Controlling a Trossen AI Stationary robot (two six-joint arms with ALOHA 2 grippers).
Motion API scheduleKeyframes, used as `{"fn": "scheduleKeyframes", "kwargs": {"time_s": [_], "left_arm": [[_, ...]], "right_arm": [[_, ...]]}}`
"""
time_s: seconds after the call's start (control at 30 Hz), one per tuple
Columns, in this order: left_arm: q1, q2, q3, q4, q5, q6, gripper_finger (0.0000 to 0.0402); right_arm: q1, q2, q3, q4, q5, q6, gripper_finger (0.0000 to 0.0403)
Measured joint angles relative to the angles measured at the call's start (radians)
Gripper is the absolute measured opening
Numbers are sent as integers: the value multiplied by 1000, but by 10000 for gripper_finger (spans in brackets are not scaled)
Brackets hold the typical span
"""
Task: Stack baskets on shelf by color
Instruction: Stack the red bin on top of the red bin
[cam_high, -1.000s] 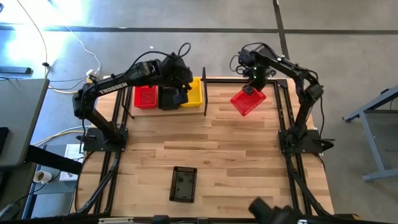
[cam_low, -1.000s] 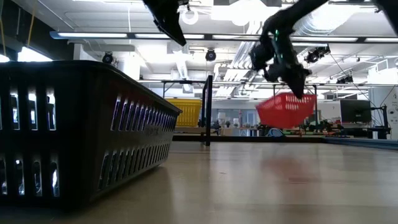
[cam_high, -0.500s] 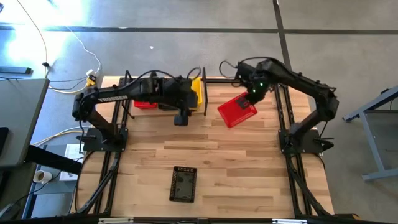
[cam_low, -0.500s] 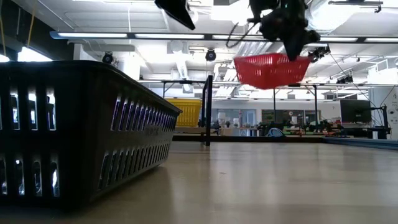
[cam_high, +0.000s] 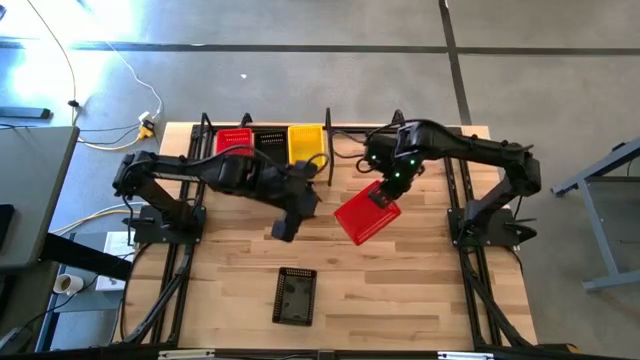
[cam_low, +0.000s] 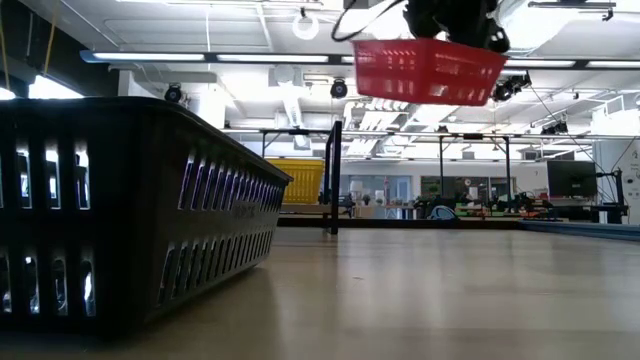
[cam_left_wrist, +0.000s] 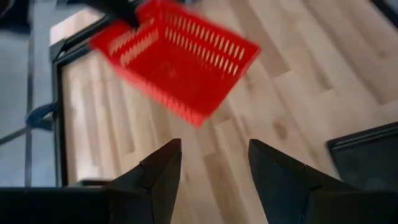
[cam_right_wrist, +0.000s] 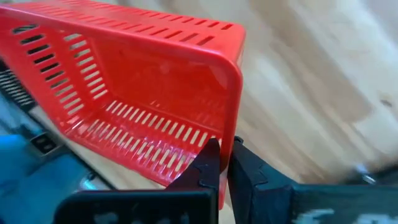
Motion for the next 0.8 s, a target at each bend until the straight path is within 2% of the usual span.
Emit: {"fn": "scheduleKeyframes", "kwargs": {"time_s": [0.4, 0.6, 0.8], "left_arm": [[-137, 52, -1, 36, -20, 7, 176], [-191, 136, -1, 11, -199, 37, 176], [-210, 208, -1, 13, -311, 38, 176]], "right_arm": [[48, 77, 0, 175, -17, 1, 0], [48, 95, 0, 185, -53, -27, 0], [48, 96, 0, 188, -53, -35, 0]]}}
